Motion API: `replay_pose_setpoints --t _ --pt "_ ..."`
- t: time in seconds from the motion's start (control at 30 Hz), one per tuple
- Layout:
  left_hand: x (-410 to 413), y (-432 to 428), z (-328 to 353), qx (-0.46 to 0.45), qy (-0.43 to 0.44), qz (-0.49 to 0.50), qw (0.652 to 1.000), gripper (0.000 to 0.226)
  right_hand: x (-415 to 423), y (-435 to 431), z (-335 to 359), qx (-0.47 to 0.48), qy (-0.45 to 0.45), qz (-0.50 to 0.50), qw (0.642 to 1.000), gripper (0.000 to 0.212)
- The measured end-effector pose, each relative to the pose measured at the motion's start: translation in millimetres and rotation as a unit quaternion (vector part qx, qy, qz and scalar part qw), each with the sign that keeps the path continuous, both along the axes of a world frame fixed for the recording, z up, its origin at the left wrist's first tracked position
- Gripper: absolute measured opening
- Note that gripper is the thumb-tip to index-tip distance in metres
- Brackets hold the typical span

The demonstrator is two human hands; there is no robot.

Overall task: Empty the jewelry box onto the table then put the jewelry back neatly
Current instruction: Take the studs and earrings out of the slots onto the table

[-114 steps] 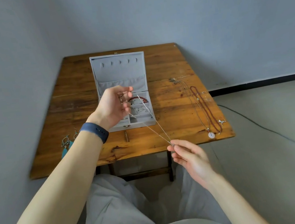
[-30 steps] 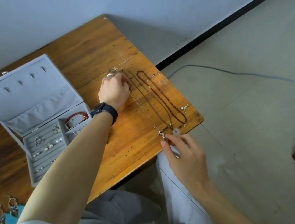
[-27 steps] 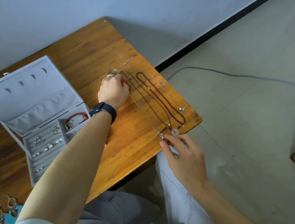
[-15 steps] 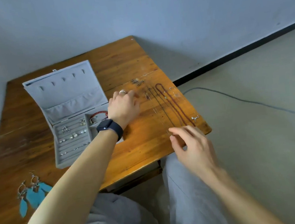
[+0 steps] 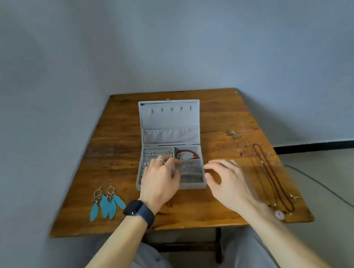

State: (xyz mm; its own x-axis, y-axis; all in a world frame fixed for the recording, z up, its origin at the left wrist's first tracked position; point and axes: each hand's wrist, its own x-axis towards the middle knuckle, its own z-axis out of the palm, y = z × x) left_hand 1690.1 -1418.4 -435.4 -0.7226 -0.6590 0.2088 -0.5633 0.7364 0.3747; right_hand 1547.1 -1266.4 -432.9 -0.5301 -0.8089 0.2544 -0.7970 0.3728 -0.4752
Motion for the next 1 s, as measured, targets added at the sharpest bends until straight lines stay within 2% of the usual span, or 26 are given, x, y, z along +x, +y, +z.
replay_pose_setpoints --t 0.27,0.53,0.67,0.8,1.0 --pt "37.1 -51.1 -3.6 0.028 0.005 0.099 0.995 0.036 16.6 -66.1 5.6 0.026 0.015 0.067 0.997 0.028" --pt "15.8 -91.9 3.5 0.008 -0.073 0.148 0.986 0.029 23.8 -142.9 3.2 0.073 0.031 0.087 0.993 0.029" --pt "-0.1 -105.4 3.3 -0.023 -0.120 0.151 0.981 0.027 23.5 -175.6 3.4 0.084 0.044 0.082 0.992 0.029" --pt "-8.6 -110.8 5.2 -0.054 -0.136 0.136 0.980 0.021 22.9 -197.8 3.3 0.126 0.049 0.074 0.988 0.026" --pt "-4.1 -114.0 3.9 -0.081 -0.144 0.114 0.980 0.022 24.8 -204.7 -0.5 0.151 0.068 0.063 0.984 0.026"
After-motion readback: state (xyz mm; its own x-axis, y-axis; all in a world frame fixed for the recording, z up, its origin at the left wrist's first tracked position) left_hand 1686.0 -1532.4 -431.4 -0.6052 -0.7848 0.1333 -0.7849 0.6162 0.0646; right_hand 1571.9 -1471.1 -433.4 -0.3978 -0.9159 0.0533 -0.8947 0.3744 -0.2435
